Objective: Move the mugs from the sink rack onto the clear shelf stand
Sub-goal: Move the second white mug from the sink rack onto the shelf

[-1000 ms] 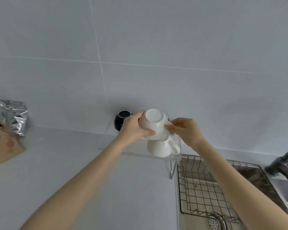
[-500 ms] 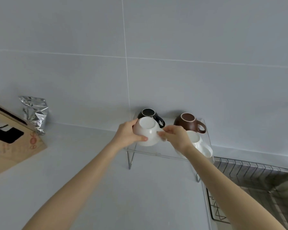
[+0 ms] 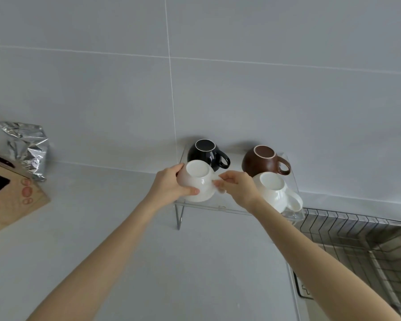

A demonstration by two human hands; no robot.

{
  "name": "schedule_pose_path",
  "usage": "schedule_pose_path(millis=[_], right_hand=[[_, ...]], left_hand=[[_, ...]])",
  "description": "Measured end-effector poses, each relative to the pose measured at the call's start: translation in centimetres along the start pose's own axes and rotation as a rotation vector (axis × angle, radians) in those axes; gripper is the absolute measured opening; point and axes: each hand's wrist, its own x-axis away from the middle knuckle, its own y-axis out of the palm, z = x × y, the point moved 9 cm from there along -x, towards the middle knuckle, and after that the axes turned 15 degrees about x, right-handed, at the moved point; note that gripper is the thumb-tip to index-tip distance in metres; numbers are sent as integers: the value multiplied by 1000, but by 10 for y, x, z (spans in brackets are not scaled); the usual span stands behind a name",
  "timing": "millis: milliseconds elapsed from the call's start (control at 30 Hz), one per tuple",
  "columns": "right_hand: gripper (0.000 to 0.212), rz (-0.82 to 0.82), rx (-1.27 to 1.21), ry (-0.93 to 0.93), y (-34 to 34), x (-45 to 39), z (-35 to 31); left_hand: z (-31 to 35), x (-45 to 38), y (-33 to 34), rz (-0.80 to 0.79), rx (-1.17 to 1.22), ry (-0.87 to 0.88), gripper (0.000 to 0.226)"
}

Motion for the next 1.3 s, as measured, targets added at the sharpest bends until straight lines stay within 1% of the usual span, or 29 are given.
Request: schedule_pose_path(millis=[100, 267, 367, 433, 467, 500, 567, 600, 633, 700, 767, 867, 933, 1033, 1133, 1233, 1300], right_hand=[[5, -4, 4, 16, 2, -1, 5], [7, 5, 20, 33, 3, -1, 13], [7, 18, 23, 31, 3, 1, 12], [15, 9, 30, 35, 3, 3, 12], [21, -5, 23, 44, 3, 3, 11], [28, -17, 26, 48, 2, 4, 11], [37, -12, 110, 22, -3, 4, 8], [39, -1, 162, 4, -6, 5, 7], [39, 9, 197, -10, -8, 6, 5], [38, 20, 252, -31, -7, 8, 4], [33, 42, 294, -48, -5, 10, 3], [24, 92, 313, -61, -7, 9, 0], [21, 101, 347, -77, -8, 7, -4], [20, 110, 381, -108, -9, 3, -8], [20, 109, 408, -130, -10, -1, -11], [18, 112, 429, -137, -9, -1, -11], [20, 126, 417, -133, -10, 0, -11]], left_hand=[[-3, 0, 3, -9, -4, -6, 74], [-10, 1, 9, -9, -29, -23, 62], [-12, 3, 9, 6, -26, -18, 63], [-11, 2, 9, 2, -45, -26, 65], [-11, 1, 9, -6, -61, -35, 67], [-11, -1, 9, -19, -82, -41, 74], [-8, -5, 9, -52, -112, -51, 103], [-6, -8, 9, -76, -116, -50, 111], [-3, -9, 9, -104, -115, -43, 112], [-4, -11, 11, -155, -89, -66, 105], [-6, -12, 12, -172, -73, -72, 102], [-10, -14, 11, -136, -59, -47, 104], [-10, -12, 10, -102, -52, -28, 98], [-7, -10, 9, -46, -79, 8, 87], [-2, -6, 8, -2, -96, 34, 84], [1, -3, 8, 6, -108, 34, 78], [1, -2, 9, 2, -113, 32, 79]])
